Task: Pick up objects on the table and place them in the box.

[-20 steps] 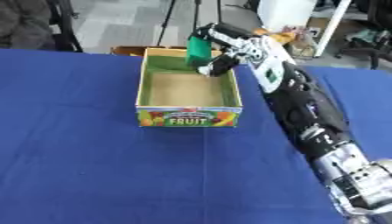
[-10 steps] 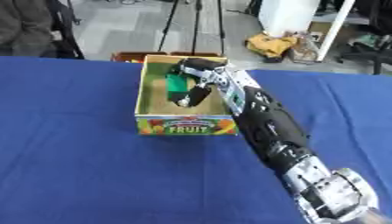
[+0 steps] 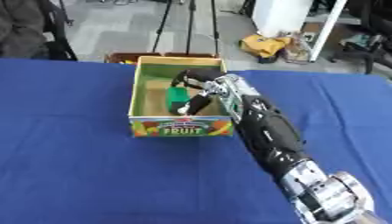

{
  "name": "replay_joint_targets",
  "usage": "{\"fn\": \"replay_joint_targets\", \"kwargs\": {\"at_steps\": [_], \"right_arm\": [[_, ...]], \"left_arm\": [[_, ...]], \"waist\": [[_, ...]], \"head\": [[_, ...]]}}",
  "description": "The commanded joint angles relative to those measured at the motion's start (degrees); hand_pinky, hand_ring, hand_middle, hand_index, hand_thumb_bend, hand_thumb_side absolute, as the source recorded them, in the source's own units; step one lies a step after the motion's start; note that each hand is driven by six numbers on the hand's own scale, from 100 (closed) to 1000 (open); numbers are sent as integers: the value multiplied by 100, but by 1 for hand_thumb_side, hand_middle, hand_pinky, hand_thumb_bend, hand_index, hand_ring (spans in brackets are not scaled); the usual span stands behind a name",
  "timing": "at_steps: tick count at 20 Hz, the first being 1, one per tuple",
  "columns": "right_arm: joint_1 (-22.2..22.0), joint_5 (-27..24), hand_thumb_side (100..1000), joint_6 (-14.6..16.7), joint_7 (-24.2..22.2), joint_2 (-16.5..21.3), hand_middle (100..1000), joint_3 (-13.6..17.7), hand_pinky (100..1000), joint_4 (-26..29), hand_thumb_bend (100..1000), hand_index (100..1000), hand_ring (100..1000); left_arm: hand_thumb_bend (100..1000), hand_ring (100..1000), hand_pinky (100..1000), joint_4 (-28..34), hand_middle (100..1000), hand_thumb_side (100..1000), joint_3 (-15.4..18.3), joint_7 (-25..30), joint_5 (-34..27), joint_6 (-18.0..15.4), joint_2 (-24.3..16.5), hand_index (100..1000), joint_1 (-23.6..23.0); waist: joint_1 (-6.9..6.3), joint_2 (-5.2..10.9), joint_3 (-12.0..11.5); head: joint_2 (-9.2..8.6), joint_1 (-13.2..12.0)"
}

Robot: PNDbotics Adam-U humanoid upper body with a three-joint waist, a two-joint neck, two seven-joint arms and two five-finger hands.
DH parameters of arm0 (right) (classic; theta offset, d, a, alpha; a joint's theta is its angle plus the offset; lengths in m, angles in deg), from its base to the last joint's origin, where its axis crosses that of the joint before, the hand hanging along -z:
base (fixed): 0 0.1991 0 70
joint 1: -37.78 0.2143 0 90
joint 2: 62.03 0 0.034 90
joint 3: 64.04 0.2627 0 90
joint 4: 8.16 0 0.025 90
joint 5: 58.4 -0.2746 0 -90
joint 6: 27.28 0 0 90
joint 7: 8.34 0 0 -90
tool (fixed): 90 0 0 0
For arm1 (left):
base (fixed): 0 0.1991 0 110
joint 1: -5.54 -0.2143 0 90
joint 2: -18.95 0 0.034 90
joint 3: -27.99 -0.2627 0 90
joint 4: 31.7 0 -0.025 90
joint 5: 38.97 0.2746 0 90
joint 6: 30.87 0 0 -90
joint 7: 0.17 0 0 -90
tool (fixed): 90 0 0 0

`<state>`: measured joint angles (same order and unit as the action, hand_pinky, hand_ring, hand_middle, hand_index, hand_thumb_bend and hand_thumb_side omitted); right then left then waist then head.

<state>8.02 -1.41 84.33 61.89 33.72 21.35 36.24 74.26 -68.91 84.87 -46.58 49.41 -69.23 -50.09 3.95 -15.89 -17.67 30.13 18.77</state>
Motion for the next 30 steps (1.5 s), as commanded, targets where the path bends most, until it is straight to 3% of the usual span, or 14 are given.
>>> {"fn": "replay_joint_targets", "kwargs": {"at_steps": [1,6,12,18,25,30], "right_arm": [[92,32,501,95,215,180,897,51,782,184,580,929,869],[65,-216,488,197,629,348,858,77,735,657,473,902,812],[-194,-747,472,530,1174,672,797,233,650,1502,408,858,735],[-869,-1312,487,830,1739,971,768,229,618,2420,357,842,699],[-1653,-1959,484,650,2385,790,738,241,584,3471,340,826,662],[-2283,-2415,501,266,2842,450,685,424,546,4213,309,793,620]], "left_arm": [[645,568,684,43,566,972,-3,12,-17,-15,-53,787,57],[647,568,684,12,565,971,10,5,-12,-25,-69,787,-31],[645,569,680,-82,566,973,114,-101,36,-61,-108,783,-299],[646,591,680,-162,589,973,233,-319,114,-97,-156,780,-460],[644,604,676,-285,609,977,251,-524,157,-84,-138,775,-548],[639,605,675,-380,612,979,264,-729,183,-29,-138,770,-584]], "waist": [[-32,173,32],[-29,298,194],[-93,471,655],[-170,514,1145],[-301,459,1563],[-415,418,1705]], "head": [[-29,-26],[68,-140],[236,-616],[283,-1168],[248,-1512],[228,-1594]]}}
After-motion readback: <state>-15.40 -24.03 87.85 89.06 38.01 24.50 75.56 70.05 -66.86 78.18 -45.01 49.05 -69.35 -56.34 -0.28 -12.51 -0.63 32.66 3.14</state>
